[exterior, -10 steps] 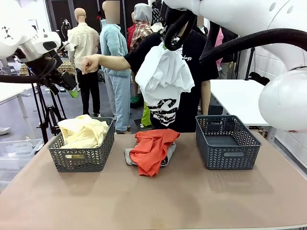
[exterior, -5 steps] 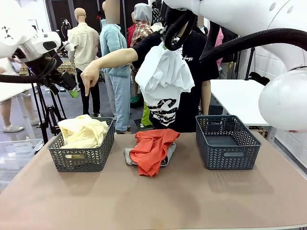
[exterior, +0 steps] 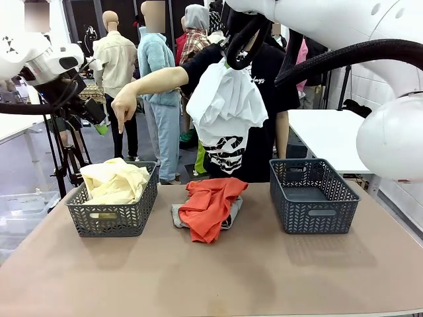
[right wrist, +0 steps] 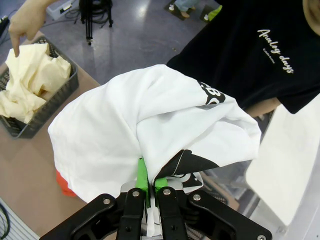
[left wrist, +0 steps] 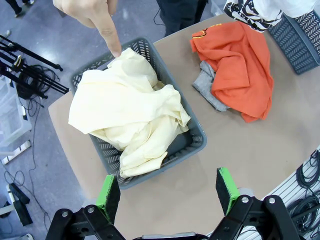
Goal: Sort the tops and bottoms.
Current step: Sort the clothes according to human instructions.
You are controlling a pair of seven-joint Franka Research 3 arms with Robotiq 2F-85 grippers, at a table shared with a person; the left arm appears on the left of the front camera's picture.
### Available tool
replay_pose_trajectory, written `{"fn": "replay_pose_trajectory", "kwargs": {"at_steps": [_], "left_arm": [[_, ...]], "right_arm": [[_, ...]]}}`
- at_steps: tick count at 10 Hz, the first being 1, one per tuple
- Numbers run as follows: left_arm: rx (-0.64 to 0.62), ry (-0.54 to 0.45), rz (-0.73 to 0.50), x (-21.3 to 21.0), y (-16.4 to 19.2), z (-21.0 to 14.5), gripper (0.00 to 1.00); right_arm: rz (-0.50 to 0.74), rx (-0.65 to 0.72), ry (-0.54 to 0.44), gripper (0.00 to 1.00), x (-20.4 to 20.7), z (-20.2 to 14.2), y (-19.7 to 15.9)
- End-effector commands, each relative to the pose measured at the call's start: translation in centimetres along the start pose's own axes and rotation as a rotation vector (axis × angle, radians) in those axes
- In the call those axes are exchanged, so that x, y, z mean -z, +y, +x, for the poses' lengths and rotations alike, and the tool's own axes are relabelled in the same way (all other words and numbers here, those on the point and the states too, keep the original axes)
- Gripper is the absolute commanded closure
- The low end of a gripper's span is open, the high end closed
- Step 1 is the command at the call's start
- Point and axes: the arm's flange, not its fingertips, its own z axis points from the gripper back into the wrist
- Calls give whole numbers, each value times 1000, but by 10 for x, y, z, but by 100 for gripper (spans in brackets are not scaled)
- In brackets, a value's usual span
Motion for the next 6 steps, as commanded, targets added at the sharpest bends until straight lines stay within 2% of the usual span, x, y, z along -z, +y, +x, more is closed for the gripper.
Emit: {"fn": "replay_pose_trajectory", "kwargs": {"at_steps": [1, 3, 5, 6], "left_arm": [[-6, -2, -6, -1, 0, 0, 0], [-6, -2, -6, -1, 0, 0, 0], [0, 0, 0, 0, 0, 0, 0], [10, 20, 1, -4, -1, -15, 0]], "right_arm": [[-9, 11, -12, 100, -5, 1, 0], [0, 0, 0, 100, 0, 0, 0], [107, -105, -109, 100, 6, 21, 12], [133, -145, -139, 100, 11, 32, 20]]}}
